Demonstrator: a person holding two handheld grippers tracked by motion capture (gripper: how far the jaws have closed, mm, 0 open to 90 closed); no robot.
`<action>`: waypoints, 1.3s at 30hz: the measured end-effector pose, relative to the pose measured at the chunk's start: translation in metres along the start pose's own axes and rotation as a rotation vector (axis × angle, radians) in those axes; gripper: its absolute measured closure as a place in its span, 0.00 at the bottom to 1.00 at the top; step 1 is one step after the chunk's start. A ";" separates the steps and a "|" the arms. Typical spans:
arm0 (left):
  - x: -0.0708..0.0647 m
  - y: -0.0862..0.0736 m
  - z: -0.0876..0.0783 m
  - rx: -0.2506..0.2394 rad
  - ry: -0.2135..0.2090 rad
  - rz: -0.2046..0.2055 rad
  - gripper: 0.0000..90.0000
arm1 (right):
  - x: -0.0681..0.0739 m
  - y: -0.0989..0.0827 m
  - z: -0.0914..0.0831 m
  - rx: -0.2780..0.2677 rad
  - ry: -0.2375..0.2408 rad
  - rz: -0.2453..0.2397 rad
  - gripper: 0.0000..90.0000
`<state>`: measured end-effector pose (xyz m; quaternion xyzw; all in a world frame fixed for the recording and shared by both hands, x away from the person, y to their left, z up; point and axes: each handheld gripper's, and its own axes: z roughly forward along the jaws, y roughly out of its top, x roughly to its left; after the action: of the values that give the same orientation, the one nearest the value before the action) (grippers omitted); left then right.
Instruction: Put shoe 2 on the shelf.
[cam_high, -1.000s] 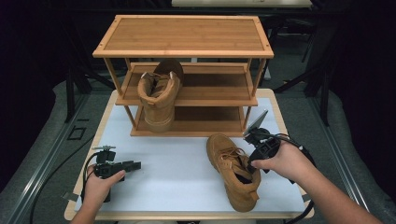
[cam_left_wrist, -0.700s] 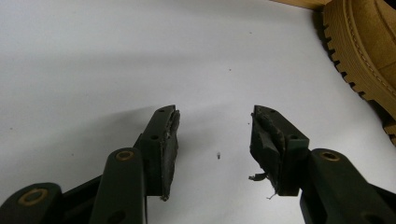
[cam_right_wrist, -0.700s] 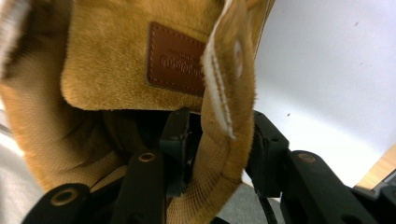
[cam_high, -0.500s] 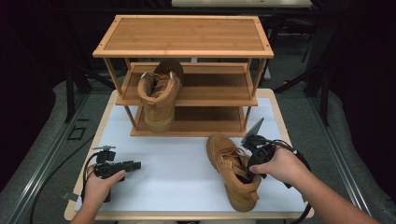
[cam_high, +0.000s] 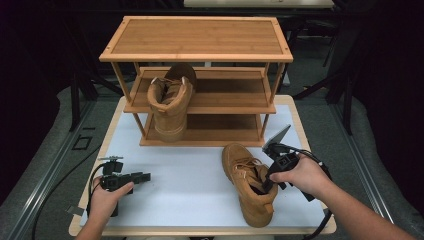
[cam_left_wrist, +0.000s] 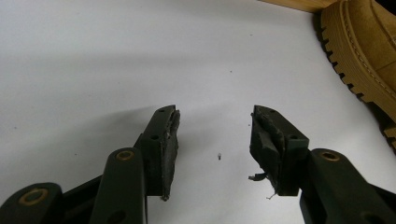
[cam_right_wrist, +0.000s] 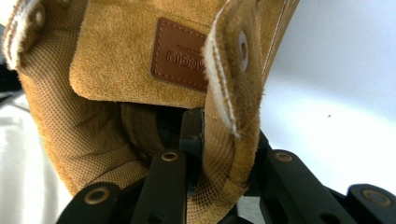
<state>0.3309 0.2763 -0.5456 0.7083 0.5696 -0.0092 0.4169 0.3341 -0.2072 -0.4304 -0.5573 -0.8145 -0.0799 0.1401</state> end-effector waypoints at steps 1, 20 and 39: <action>0.000 0.000 0.000 -0.001 0.003 0.002 0.56 | -0.001 0.001 -0.001 0.009 0.007 0.013 0.85; 0.001 0.000 0.000 -0.005 0.006 0.001 0.57 | -0.019 -0.005 -0.011 -0.143 0.301 0.158 0.88; 0.000 0.000 0.001 0.002 0.008 0.001 0.57 | 0.004 -0.015 -0.065 -0.284 0.383 0.108 0.88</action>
<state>0.3311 0.2759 -0.5464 0.7091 0.5710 -0.0070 0.4137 0.3280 -0.2278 -0.3675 -0.5887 -0.7228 -0.2904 0.2162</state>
